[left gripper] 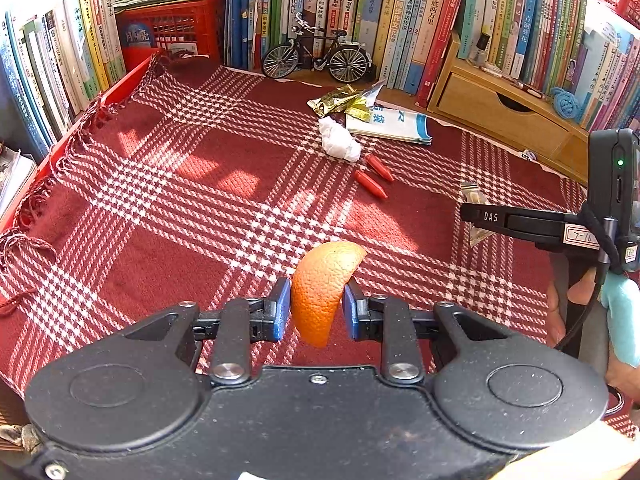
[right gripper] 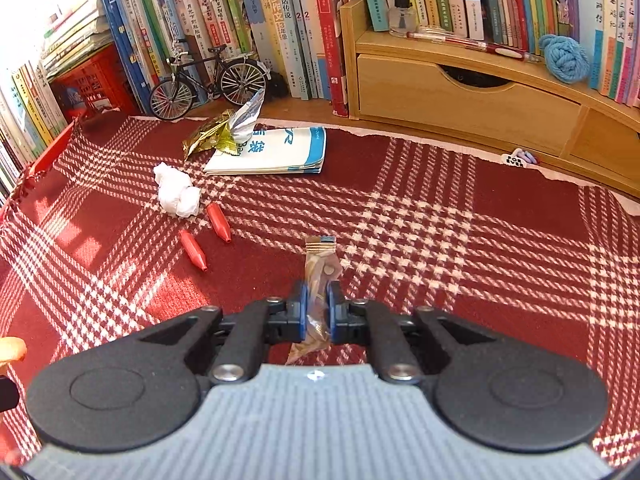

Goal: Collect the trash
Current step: 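Carry the orange peel and silver wrapper in both grippers to the black trash bin, then lower both held items into the trash bin and open both grippers, then raise both open grippers from the bin back over the blanket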

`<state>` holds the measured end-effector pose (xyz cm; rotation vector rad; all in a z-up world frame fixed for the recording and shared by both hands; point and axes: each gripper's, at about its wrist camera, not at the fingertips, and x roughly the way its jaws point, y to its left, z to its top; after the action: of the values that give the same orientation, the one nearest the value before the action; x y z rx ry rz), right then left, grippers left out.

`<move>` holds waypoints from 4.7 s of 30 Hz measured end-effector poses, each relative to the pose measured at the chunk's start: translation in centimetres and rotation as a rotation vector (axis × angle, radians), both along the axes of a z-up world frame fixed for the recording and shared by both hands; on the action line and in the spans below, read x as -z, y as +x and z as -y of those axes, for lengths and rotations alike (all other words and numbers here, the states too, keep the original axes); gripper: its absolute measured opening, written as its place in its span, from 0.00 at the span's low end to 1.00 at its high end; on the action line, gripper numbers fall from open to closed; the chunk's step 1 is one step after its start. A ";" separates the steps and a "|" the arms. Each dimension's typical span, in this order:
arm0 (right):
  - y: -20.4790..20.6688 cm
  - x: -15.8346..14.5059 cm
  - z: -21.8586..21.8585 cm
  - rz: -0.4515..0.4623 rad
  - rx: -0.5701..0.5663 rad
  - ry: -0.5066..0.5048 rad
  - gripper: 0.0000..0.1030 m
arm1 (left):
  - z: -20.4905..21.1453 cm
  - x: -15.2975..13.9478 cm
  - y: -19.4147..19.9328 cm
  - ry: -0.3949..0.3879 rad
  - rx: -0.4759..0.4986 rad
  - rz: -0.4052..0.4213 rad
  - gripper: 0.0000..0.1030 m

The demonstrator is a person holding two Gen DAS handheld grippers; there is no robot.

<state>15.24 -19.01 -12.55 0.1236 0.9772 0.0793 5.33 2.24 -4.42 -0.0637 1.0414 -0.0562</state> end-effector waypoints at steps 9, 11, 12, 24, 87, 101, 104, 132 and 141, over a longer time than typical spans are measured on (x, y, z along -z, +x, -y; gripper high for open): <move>-6.1 -3.1 -0.1 0.027 0.092 0.007 0.13 | -0.9 -1.1 -4.1 -0.048 0.080 0.043 0.25; -8.4 -4.1 -0.6 0.043 0.122 -0.005 0.13 | -1.7 -1.3 -5.5 -0.072 0.097 0.050 0.25; -9.4 -4.5 -0.8 0.048 0.136 -0.010 0.13 | -2.1 -1.5 -6.2 -0.090 0.105 0.054 0.25; -17.4 -5.7 -2.7 0.041 0.119 -0.013 0.14 | -3.0 -2.3 -11.5 -0.112 0.056 0.066 0.25; -40.1 3.7 -17.4 -0.162 0.443 0.164 0.16 | -14.4 13.1 -24.4 0.035 0.540 -0.247 0.26; -40.0 12.3 -20.0 -0.328 0.445 0.176 0.28 | -14.4 23.4 -25.5 0.111 0.545 -0.423 0.27; -40.1 13.1 -20.2 -0.335 0.448 0.182 0.42 | -14.6 24.3 -25.4 0.127 0.541 -0.433 0.44; -38.9 3.8 -19.7 -0.183 0.455 0.140 0.61 | -15.5 13.1 -24.7 0.032 0.550 -0.262 0.63; -36.3 -7.4 -19.6 -0.048 0.474 0.047 0.72 | -17.2 0.7 -20.1 -0.085 0.568 -0.034 0.77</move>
<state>-21.01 0.59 -5.12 0.3982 0.9717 -0.3374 -14.73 19.40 -5.10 0.1562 1.0651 -0.6160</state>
